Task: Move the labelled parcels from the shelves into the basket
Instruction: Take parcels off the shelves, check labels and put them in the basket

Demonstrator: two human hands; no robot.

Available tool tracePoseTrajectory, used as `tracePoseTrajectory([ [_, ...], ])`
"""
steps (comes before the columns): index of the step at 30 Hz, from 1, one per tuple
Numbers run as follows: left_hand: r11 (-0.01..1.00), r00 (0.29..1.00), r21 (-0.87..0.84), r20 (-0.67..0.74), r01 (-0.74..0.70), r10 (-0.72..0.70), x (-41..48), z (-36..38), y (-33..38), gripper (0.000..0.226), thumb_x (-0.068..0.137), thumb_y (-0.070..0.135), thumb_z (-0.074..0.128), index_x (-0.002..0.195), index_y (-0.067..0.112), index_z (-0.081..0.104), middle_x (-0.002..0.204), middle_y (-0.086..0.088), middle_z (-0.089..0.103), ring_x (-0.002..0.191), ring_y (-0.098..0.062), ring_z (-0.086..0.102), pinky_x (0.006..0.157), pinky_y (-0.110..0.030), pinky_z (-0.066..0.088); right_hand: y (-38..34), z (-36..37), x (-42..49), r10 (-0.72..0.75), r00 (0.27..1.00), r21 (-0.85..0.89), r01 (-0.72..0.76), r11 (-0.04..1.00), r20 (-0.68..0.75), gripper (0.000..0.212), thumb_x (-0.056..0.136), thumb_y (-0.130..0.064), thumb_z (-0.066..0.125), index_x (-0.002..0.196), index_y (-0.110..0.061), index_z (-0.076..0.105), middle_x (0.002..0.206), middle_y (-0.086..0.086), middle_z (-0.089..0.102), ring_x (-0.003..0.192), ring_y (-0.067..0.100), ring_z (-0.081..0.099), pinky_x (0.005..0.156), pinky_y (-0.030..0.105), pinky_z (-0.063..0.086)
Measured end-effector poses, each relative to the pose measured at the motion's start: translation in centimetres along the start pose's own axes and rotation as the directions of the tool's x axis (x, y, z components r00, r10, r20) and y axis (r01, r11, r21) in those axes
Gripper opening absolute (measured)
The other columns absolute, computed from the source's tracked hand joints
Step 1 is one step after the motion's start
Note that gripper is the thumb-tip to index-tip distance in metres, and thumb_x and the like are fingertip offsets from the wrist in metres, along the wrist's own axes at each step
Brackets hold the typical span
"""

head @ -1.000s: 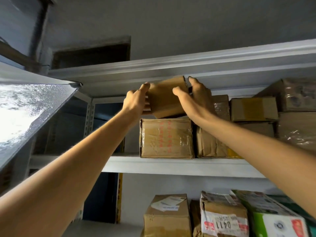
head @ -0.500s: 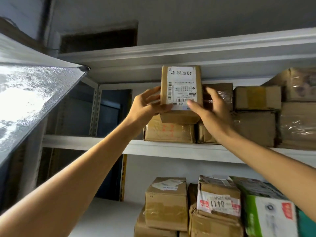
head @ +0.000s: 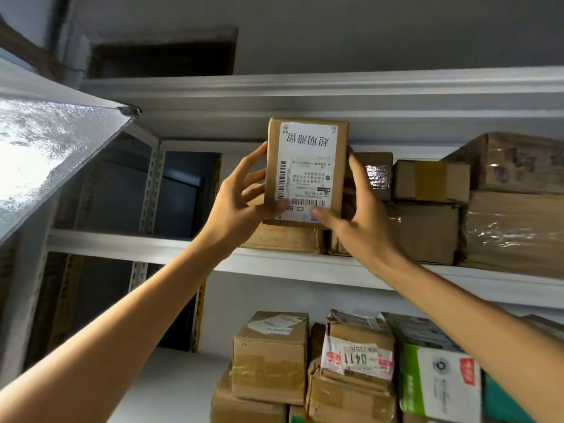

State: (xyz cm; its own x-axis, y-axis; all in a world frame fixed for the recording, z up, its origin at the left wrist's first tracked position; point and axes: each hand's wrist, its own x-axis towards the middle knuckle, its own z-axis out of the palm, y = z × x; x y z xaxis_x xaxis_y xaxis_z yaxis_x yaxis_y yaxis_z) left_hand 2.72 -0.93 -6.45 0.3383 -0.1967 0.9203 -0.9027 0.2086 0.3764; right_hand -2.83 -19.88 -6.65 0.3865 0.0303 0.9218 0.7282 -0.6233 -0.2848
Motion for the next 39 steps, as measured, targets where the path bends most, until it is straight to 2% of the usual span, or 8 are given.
tracePoseTrajectory([
  [8, 0.993, 0.994, -0.059, 0.027, -0.102, 0.104, -0.2, 4.3, -0.4, 0.088, 0.078, -0.002, 0.072, 0.148, 0.022, 0.025, 0.115, -0.006, 0.064, 0.106, -0.018, 0.065, 0.077, -0.03, 0.058, -1.2, -3.6, -1.4, -0.047, 0.992, -0.181, 0.026, 0.983, -0.114, 0.087, 0.086, -0.016, 0.071, 0.154, -0.026, 0.019, 0.149, -0.008, 0.041, 0.128, -0.002, 0.037, 0.092, 0.004, 0.034],
  [15, 0.95, 0.983, -0.307, 0.148, -0.059, 0.109, -0.4, 14.7, -1.4, 0.095, 0.072, 0.011, 0.078, 0.148, 0.025, 0.024, 0.117, -0.008, 0.065, 0.109, -0.021, 0.064, 0.084, -0.042, 0.057, -1.6, -12.5, -6.7, 0.058, 0.977, -0.417, -0.142, 0.898, -0.207, 0.086, 0.086, -0.011, 0.071, 0.153, -0.027, 0.02, 0.141, -0.015, 0.044, 0.116, -0.015, 0.044, 0.09, 0.0, 0.038],
  [19, 0.858, 0.957, -0.512, 0.268, 0.046, 0.109, -2.6, 24.8, -0.4, 0.095, 0.072, 0.007, 0.076, 0.15, 0.023, 0.024, 0.12, -0.007, 0.064, 0.111, -0.019, 0.063, 0.083, -0.044, 0.057, -2.9, -19.7, -12.6, 0.131, 0.928, -0.565, -0.321, 0.76, -0.35, 0.088, 0.085, -0.017, 0.073, 0.153, -0.034, 0.02, 0.141, -0.01, 0.05, 0.127, 0.004, 0.048, 0.103, 0.039, 0.047],
  [25, 0.631, 0.854, -0.727, 0.485, 0.272, 0.191, -10.2, 41.8, 6.7, 0.097, 0.069, 0.004, 0.077, 0.148, 0.028, 0.027, 0.12, -0.007, 0.065, 0.107, -0.019, 0.065, 0.09, -0.045, 0.054, -10.6, -30.3, -24.3, 0.205, 0.785, -0.632, -0.6, 0.491, -0.585, 0.091, 0.083, -0.007, 0.073, 0.152, -0.036, 0.022, 0.134, -0.016, 0.054, 0.122, 0.001, 0.053, 0.098, 0.021, 0.048],
  [29, 0.487, 0.762, -0.797, 0.551, 0.358, 0.341, -15.8, 51.1, 16.0, 0.097, 0.071, -0.002, 0.079, 0.147, 0.031, 0.03, 0.12, 0.006, 0.064, 0.109, -0.007, 0.062, 0.093, -0.038, 0.053, -18.4, -35.8, -31.5, 0.08, 0.689, -0.643, -0.706, 0.296, -0.72, 0.084, 0.085, 0.0, 0.069, 0.15, -0.035, 0.028, 0.119, -0.026, 0.057, 0.103, -0.016, 0.056, 0.076, 0.006, 0.05],
  [31, 0.398, 0.708, -0.819, 0.564, 0.413, 0.425, -18.7, 54.5, 21.6, 0.097, 0.071, -0.002, 0.079, 0.147, 0.032, 0.03, 0.114, 0.012, 0.064, 0.106, -0.003, 0.063, 0.09, -0.034, 0.055, -22.7, -38.5, -35.3, -0.014, 0.62, -0.606, -0.761, 0.231, -0.785, 0.087, 0.083, 0.007, 0.067, 0.149, -0.035, 0.029, 0.114, -0.025, 0.057, 0.103, -0.01, 0.06, 0.068, 0.01, 0.053],
  [35, 0.271, 0.579, -0.803, 0.577, 0.531, 0.577, -26.0, 59.1, 32.8, 0.095, 0.071, 0.002, 0.081, 0.143, 0.042, 0.032, 0.118, 0.009, 0.063, 0.111, -0.007, 0.061, 0.082, -0.029, 0.058, -31.7, -41.5, -43.1, -0.169, 0.481, -0.495, -0.867, 0.054, -0.86, 0.089, 0.085, 0.005, 0.067, 0.151, -0.039, 0.025, 0.129, -0.009, 0.055, 0.12, 0.012, 0.054, 0.077, 0.015, 0.056],
  [39, 0.181, 0.456, -0.765, 0.536, 0.618, 0.71, -33.7, 61.1, 42.0, 0.095, 0.071, -0.002, 0.078, 0.145, 0.037, 0.032, 0.127, 0.005, 0.058, 0.111, -0.014, 0.06, 0.084, -0.038, 0.058, -39.0, -41.2, -49.7, -0.319, 0.371, -0.359, -0.928, -0.098, -0.872, 0.087, 0.086, 0.003, 0.066, 0.15, -0.038, 0.025, 0.131, -0.005, 0.055, 0.118, 0.008, 0.056, 0.08, 0.022, 0.058],
])
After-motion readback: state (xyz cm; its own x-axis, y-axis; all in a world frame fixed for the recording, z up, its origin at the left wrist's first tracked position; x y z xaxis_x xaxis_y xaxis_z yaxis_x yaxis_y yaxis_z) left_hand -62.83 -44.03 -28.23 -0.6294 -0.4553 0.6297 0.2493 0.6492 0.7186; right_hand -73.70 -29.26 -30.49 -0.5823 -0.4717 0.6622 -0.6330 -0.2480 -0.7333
